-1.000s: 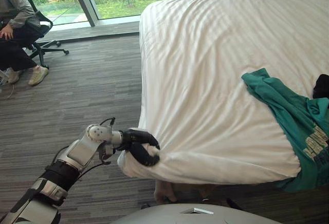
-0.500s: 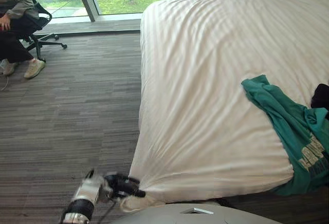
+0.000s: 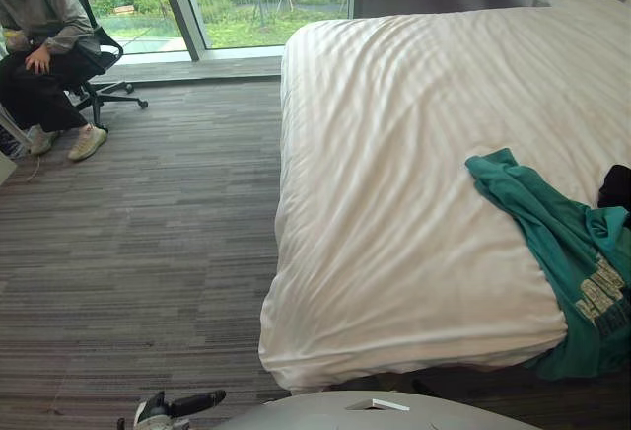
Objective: Tidy up the quilt and then pick up the clothes from the bed and put them into the laundry hamper
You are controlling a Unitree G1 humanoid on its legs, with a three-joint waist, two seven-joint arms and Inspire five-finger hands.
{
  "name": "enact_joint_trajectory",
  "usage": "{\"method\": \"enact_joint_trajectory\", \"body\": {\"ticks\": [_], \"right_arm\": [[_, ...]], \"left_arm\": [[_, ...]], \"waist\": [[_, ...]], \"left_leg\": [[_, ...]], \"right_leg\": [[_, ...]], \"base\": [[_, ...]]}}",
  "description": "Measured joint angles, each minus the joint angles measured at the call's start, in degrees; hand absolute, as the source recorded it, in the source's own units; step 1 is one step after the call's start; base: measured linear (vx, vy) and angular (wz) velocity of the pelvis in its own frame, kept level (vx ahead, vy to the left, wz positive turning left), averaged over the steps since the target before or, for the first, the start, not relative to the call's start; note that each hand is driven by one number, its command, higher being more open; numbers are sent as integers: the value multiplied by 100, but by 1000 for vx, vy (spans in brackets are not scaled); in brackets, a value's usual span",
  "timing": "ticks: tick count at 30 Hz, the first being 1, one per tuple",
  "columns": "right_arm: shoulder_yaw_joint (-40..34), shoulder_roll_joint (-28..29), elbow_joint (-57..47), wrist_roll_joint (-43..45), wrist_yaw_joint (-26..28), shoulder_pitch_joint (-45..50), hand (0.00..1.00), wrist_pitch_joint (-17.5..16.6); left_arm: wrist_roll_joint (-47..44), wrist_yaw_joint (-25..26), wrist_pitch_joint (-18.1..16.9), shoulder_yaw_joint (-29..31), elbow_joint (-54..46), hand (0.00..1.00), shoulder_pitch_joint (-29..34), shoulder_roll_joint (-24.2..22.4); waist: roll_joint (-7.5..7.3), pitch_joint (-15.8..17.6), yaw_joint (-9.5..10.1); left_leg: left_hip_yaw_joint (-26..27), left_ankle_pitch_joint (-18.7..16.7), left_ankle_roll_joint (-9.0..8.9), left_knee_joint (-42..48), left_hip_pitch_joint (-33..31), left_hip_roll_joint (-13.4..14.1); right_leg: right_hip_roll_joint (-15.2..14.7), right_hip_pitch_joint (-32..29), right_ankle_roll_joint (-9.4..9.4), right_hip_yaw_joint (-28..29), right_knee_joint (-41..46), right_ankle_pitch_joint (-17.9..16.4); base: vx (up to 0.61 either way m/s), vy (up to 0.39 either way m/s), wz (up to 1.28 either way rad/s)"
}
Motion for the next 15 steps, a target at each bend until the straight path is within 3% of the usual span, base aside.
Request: {"method": "enact_joint_trajectory", "body": {"ticks": [1, 4, 7, 9, 15], "right_arm": [[-111, 33, 0, 62, -39, 11, 0, 0], [-524, 118, 2, 432, -160, 46, 0, -8], [-976, 163, -42, 832, -456, 51, 0, -163], [-1147, 174, -132, 976, -699, 63, 0, -418], [-1587, 141, -1618, 1046, -1154, 101, 0, -1041]], "left_arm": [[-60, 0, -126, -149, -78, 100, -3, -66], [-296, -4, -424, -697, -263, 100, -42, -277], [-777, -5, -478, -1019, -261, 100, -133, -465], [-1081, 1, -482, -1103, -262, 100, -251, -498], [-1365, 14, -561, -1111, -266, 100, -306, -494]], "waist": [[3, -2, -2], [-31, -36, -8], [-65, -121, -25], [-163, -139, -29], [-184, -137, -109]], "left_leg": [[19, -10, -2, 0, 3, 0], [152, -28, -25, 1, 16, 4], [334, -57, -64, 4, 71, 4], [473, -64, -73, 7, 140, 18], [703, -75, -89, 11, 287, 85]], "right_leg": [[2, -2, 9, 31, -3, 6], [9, -61, 33, 160, -2, 61], [49, -87, 50, 333, -5, 83], [71, -79, 39, 424, -4, 92], [82, -78, 2, 602, 19, 140]], "base": [[32, 12, -7], [83, 12, -22], [149, 1, -33], [106, -9, -28], [33, -10, -19]]}}
